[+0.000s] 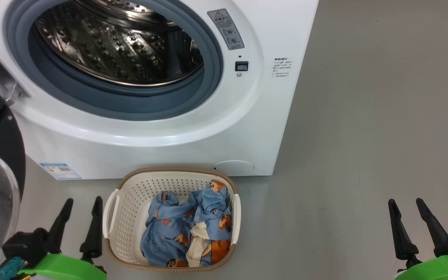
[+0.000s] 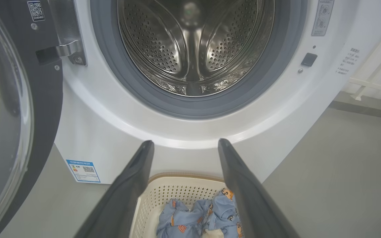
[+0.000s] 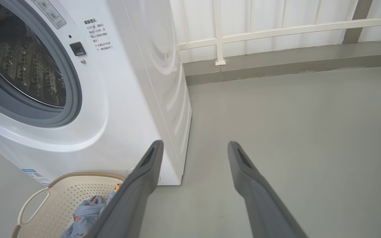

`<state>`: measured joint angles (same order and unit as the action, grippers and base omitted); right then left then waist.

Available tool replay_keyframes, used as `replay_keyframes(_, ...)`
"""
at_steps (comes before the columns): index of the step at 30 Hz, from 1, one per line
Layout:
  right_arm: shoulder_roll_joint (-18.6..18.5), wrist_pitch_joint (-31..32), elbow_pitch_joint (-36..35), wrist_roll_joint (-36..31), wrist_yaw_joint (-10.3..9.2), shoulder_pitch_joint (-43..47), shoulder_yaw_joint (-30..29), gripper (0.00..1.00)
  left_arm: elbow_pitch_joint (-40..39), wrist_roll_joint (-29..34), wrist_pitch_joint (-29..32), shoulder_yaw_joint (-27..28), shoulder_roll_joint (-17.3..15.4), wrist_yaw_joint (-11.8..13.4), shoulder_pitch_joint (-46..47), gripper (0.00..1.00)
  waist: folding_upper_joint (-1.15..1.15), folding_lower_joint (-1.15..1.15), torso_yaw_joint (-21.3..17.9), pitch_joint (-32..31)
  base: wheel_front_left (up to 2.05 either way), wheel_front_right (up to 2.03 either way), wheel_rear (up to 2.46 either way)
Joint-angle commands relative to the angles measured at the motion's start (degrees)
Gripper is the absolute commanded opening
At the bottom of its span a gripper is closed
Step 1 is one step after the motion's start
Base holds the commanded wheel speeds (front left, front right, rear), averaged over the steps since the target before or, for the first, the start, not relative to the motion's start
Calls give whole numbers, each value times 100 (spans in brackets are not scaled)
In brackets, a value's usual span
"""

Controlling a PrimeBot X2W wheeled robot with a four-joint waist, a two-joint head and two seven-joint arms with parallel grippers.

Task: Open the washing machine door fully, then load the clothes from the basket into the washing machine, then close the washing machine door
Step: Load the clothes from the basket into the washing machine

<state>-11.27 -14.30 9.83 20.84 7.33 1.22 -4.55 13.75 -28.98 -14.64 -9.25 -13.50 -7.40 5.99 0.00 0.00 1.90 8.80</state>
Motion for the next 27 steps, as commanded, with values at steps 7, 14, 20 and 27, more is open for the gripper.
replay_keyframes(7, 7, -70, -181, -30, 16, -292, 176, 100, 246, -11, -36, -192, -59, -9, 379, 100, 0, 0, -52, 303, 0, 0, 0)
replay_keyframes(14, 132, -70, -204, -61, 16, -466, 200, 100, 1019, -143, -36, -615, 81, -9, 714, 100, 0, 0, -165, 647, 0, 0, 0)
replay_keyframes(20, 237, -70, -240, -97, 16, -627, 239, 100, 1788, -349, -36, -1022, 125, -9, 1125, 100, 0, 0, -252, 1003, 0, 0, 0)
replay_keyframes(27, 372, -70, -307, -155, 16, -976, 288, 100, 2820, -720, -36, -1592, 51, -9, 2009, 100, 0, 0, -325, 1756, 0, 0, 0)
